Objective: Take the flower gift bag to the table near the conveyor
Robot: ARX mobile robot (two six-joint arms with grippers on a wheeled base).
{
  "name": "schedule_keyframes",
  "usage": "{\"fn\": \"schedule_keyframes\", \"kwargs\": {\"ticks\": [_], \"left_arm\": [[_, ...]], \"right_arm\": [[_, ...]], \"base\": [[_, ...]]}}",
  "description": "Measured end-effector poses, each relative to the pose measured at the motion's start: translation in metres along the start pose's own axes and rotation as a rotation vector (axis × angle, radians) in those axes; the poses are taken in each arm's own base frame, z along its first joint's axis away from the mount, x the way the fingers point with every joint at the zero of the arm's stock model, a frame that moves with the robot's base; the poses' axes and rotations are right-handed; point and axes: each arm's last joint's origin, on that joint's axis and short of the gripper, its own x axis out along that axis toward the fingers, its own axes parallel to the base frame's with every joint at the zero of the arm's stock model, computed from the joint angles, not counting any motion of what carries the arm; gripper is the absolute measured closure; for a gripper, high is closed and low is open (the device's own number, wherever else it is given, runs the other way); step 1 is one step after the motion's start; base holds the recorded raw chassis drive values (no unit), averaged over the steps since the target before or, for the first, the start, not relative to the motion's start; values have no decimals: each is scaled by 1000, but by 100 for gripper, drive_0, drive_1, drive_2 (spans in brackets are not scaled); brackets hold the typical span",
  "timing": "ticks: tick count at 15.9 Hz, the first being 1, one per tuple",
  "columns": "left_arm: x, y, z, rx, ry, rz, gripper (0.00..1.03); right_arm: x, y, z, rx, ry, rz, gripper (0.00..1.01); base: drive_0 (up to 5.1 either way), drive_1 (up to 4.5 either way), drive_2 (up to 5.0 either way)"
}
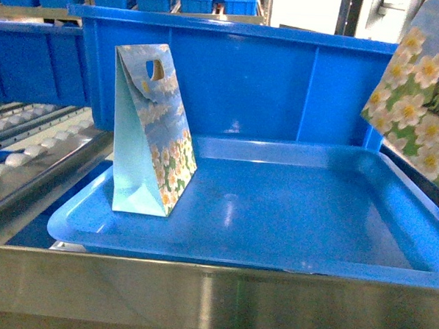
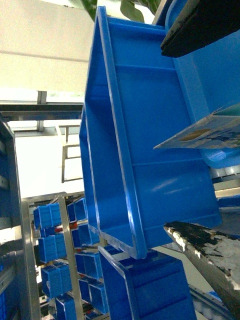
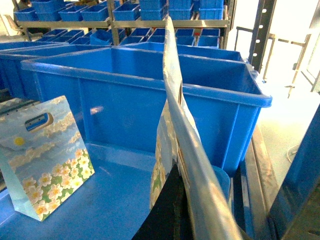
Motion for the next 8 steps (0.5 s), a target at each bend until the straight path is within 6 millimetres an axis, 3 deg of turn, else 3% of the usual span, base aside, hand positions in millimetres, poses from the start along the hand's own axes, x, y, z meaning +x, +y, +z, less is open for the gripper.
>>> {"fn": "schedule_keyframes", "kwargs": {"ticks": [8], "left_arm": [[0,0,0,0,0,0,5]], "right_arm": [[-83,-17,-5,-32,-128,-113,99]], "base": [[0,0,0]]}}
